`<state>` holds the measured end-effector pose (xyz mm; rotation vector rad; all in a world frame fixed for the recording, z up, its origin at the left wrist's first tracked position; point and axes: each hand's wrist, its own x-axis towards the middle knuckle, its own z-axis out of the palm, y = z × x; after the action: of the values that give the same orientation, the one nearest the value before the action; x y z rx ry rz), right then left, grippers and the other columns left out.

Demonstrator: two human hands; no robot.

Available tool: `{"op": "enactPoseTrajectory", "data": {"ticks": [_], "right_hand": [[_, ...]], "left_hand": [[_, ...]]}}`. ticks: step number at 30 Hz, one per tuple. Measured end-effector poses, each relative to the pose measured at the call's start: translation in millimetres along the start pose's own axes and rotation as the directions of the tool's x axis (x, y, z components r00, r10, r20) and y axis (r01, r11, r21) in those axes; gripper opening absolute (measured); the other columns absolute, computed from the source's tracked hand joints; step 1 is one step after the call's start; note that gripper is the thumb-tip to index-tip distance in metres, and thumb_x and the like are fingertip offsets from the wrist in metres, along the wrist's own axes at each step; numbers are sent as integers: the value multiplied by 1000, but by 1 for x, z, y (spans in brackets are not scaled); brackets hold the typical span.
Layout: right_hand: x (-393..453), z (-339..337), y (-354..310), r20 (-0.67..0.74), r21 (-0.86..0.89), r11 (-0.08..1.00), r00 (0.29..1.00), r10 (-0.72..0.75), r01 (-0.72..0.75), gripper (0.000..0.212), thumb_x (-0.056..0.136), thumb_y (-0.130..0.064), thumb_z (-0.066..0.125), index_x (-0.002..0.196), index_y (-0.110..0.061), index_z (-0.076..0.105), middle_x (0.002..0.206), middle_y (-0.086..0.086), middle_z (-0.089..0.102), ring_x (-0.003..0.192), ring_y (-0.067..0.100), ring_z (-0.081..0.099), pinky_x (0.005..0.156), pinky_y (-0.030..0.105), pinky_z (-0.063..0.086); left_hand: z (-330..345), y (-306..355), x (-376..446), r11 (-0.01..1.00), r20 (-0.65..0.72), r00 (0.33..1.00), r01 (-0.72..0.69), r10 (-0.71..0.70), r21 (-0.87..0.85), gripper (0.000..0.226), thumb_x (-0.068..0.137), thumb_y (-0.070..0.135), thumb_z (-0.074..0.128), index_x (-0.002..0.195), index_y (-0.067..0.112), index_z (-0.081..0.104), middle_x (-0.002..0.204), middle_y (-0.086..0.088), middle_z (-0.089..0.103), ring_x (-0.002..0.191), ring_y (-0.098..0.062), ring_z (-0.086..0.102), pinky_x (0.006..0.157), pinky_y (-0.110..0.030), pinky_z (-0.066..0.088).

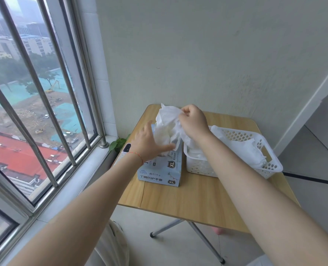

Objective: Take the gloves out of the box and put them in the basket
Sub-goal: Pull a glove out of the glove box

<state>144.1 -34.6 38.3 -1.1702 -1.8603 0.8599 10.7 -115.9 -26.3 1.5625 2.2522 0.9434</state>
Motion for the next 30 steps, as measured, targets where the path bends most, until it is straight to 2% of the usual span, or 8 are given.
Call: {"op": "enactPoseTrajectory", "data": {"ticks": [3,7,10,15,19,24,27,30], "right_hand": [[-1,-1,3,98,-46,997,993,66,-62,13,87,-8,47,92,-16,57,80,-6,53,66,9,46,54,21,33],[0,-1,-4,20,98,993,997,71,-72,18,92,-9,42,86,-11,59,76,-1,54,65,12,45,54,24,34],[7,-8,-10,-115,264,963,990,84,-51,17,91,-8,42,88,-6,58,81,4,54,72,15,47,60,26,37],[9,-15,-13,-120,366,929,987,103,-53,16,90,-9,41,80,-13,54,77,5,49,71,15,44,63,27,35],[10,-17,-19,-110,422,906,989,98,-43,15,88,-17,45,79,-16,56,77,4,55,72,16,49,68,30,41],[10,-26,-24,-150,453,892,985,88,-11,21,89,-10,43,76,-18,57,79,3,58,74,18,54,70,30,44],[10,-30,-23,-118,389,920,989,94,-41,19,85,-9,43,74,-16,56,75,2,55,71,18,50,66,29,41],[3,-25,-17,-15,317,939,989,146,-134,15,82,-12,43,77,-16,57,74,4,52,70,17,47,65,31,38]], "left_hand": [[-1,5,-3,987,-264,958,-137,111,-84,51,79,42,75,117,16,51,110,1,57,104,-21,55,90,-39,47],[2,8,-2,992,-124,984,-123,125,26,15,87,22,62,99,15,55,84,6,59,82,-20,61,74,-36,52],[5,2,0,995,-40,997,-67,70,73,11,88,22,59,92,15,51,83,5,56,79,-21,57,68,-31,45],[-2,3,5,992,124,992,-53,39,113,24,85,26,61,103,15,50,94,0,63,87,-22,62,77,-38,54],[0,4,4,967,221,975,-77,22,242,36,82,34,63,110,15,49,101,-2,62,91,-24,60,74,-35,47],[1,10,1,919,176,984,-66,-4,389,32,92,32,48,116,12,49,101,-6,59,89,-26,53,74,-35,40],[-5,11,7,950,220,973,-9,-63,311,42,91,28,50,130,12,45,108,-7,58,97,-29,56,80,-36,44],[-19,22,9,999,29,1000,-13,12,39,41,89,21,53,130,20,50,126,-5,54,110,-24,56,91,-34,46]]}}
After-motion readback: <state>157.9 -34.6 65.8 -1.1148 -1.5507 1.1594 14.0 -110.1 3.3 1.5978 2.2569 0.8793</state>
